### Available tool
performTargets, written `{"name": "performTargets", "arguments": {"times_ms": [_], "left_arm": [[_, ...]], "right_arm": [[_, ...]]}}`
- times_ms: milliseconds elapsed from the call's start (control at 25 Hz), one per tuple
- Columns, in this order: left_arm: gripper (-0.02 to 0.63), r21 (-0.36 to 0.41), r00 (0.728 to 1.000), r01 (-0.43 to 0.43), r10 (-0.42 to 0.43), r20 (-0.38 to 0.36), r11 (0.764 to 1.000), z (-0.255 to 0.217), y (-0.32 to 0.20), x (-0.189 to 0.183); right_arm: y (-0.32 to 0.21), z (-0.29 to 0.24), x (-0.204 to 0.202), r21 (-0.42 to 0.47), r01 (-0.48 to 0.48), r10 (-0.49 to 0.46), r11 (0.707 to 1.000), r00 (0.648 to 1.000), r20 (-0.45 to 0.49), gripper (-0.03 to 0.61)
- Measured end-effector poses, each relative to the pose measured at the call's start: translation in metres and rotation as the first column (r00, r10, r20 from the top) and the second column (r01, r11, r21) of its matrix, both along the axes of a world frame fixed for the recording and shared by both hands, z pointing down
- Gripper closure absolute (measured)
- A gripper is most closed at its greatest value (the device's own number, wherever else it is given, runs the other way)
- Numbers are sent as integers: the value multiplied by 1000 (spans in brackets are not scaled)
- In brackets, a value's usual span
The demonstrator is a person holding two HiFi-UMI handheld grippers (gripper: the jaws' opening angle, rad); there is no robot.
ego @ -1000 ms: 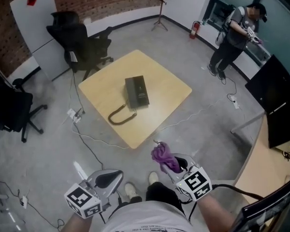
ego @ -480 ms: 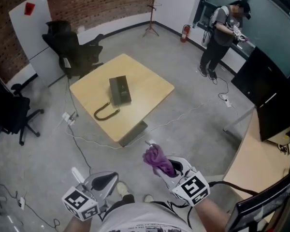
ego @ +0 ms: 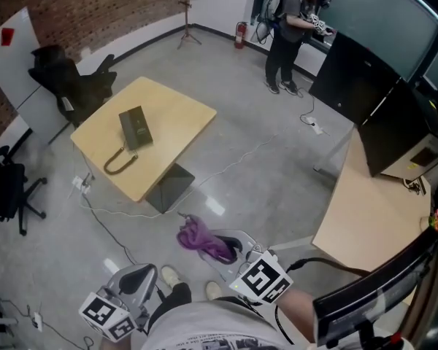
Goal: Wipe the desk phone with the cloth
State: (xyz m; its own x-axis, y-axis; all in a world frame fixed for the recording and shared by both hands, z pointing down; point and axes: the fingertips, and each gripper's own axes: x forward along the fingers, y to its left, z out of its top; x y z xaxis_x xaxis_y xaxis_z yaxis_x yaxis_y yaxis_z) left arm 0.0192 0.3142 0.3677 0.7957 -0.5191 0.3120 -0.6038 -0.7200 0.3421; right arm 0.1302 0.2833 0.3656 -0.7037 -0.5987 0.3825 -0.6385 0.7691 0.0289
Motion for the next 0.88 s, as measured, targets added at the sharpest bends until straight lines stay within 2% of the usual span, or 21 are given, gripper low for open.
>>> {"name": "performTargets", "arguments": {"times_ms": [440,880], "left_arm": [[611,-13,1000,0,0,12,1000,5,23,24],[611,-5,1000,-15,15,26,1000,4,35,32]], "right_arm": [[25,5,17,13,33,-33,999,999,1,456],[36,0,23,40,44,-43,998,999,-20,456]]}}
